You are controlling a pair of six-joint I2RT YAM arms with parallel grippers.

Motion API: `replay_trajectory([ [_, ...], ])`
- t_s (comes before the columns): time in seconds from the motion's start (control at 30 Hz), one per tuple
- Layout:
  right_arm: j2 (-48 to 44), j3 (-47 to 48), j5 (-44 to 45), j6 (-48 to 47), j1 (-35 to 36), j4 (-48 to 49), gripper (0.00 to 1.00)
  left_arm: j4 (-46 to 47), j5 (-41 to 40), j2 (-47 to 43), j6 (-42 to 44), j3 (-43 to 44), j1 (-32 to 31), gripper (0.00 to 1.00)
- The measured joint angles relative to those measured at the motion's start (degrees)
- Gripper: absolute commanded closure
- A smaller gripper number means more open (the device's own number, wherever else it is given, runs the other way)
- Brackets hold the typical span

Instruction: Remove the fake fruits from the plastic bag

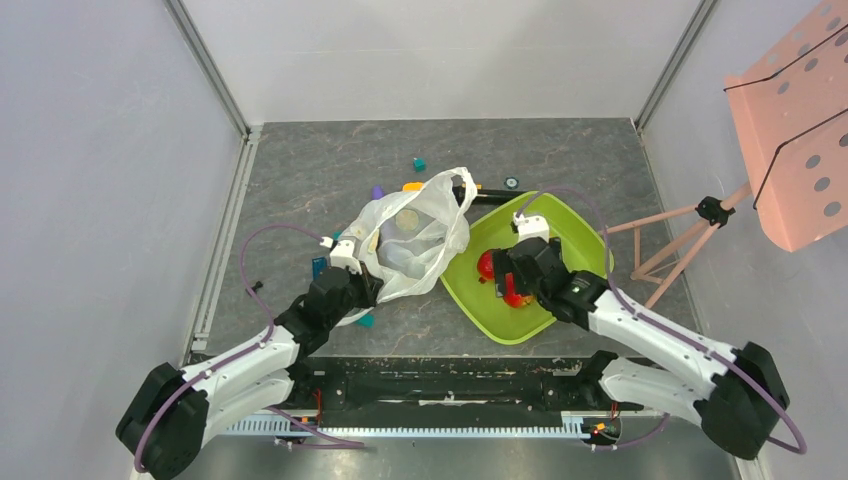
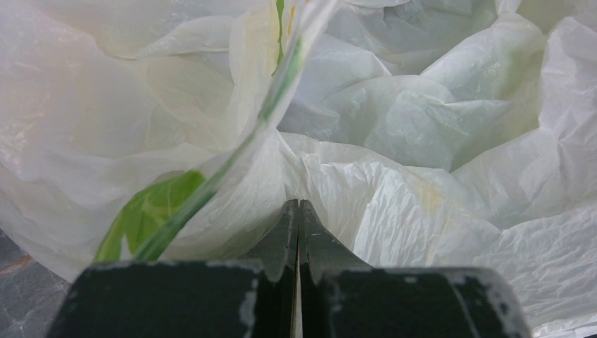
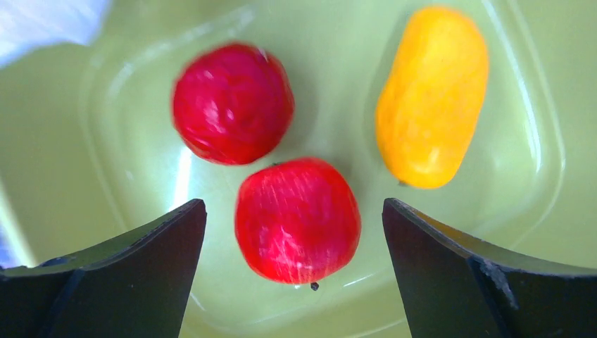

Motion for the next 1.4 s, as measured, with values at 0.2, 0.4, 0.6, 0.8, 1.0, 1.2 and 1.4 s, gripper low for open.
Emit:
replay_trajectory([
  [0.2,-8.2,4.6,-4.4,-3.4,0.2,1.7,0.11,-0.3,-0.4,-1.0,0.0,0.0,0.0,0.98],
  [0.4,-8.3,10.7,-8.4,-6.3,9.1,4.3,0.15,-2.6,-1.9,-7.1,0.0,0.0,0.0,0.98],
  [0.6,1.8,23.5,-9.2,-10.8,25.4,7.7,0.28,-9.2,-7.4,-17.7,-1.6,0.0,0.0,0.98],
  [0.8,13.9,30.9,-8.6,-13.5,29.0,11.7,0.42,-22.2,-15.9,-26.3,-5.9,1.7,0.0,0.98],
  [1.0,26.0,33.7,-10.2,-12.6,21.6,12.9,0.49,-29.3,-21.8,-28.7,-8.8,7.2,0.0,0.98],
  [1.2,35.7,36.5,-14.6,-11.6,13.7,13.7,0.51,-31.8,-23.6,-26.2,-9.4,11.0,0.0,0.98],
  [1.4,42.2,39.1,-17.9,-11.6,13.2,17.3,0.52,-33.3,-24.9,-26.1,-9.8,12.2,0.0,0.98],
])
